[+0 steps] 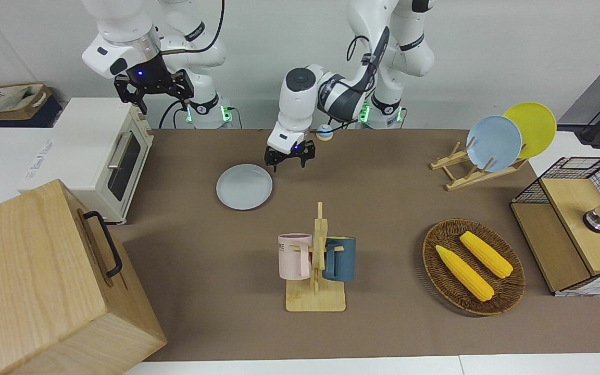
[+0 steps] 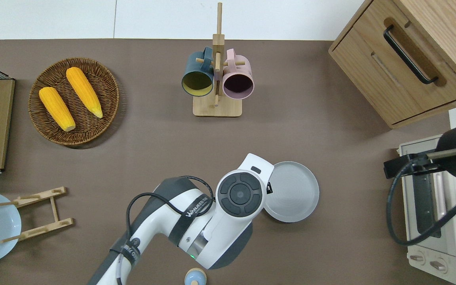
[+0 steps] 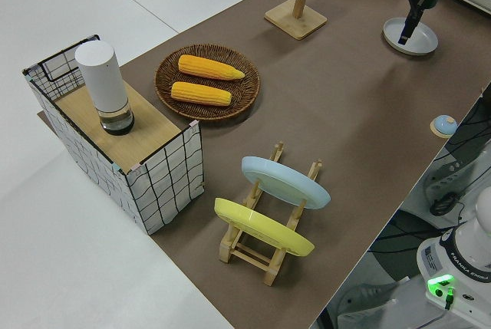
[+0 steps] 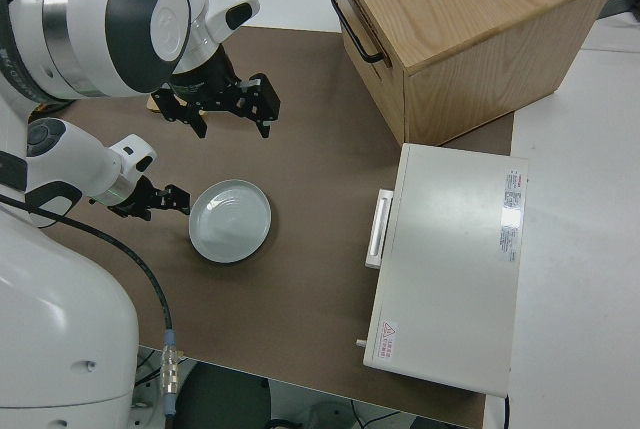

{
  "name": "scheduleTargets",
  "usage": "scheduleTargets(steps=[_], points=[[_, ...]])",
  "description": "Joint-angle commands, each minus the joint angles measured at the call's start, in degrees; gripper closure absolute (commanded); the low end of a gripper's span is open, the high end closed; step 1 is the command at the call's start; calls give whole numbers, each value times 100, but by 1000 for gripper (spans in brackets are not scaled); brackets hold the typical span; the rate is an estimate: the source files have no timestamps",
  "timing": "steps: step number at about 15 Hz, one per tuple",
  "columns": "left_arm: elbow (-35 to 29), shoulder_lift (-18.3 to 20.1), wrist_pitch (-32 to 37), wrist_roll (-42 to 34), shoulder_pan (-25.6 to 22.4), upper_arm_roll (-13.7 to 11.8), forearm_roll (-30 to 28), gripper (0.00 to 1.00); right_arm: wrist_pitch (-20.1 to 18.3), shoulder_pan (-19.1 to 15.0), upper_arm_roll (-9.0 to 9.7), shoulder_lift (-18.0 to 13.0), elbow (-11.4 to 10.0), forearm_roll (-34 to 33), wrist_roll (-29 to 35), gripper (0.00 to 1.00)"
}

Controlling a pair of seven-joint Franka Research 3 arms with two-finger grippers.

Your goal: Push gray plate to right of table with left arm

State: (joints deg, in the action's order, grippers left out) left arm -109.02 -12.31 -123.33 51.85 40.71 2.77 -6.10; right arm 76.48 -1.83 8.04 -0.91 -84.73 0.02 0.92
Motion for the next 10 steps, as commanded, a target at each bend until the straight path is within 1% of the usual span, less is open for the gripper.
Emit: scheduleTargets(steps=[1, 5, 10], points=[[-137, 430, 537, -815, -440, 5, -330, 5, -89, -115, 92, -14, 53, 25, 66, 17], [-111, 870, 1354, -1676, -1064, -4, -524, 5, -89, -107, 92, -14, 53, 25, 75, 17], [-76, 1318, 2312, -2731, -1881, -13, -533, 5, -89, -107, 92, -14, 53, 25, 66, 17]])
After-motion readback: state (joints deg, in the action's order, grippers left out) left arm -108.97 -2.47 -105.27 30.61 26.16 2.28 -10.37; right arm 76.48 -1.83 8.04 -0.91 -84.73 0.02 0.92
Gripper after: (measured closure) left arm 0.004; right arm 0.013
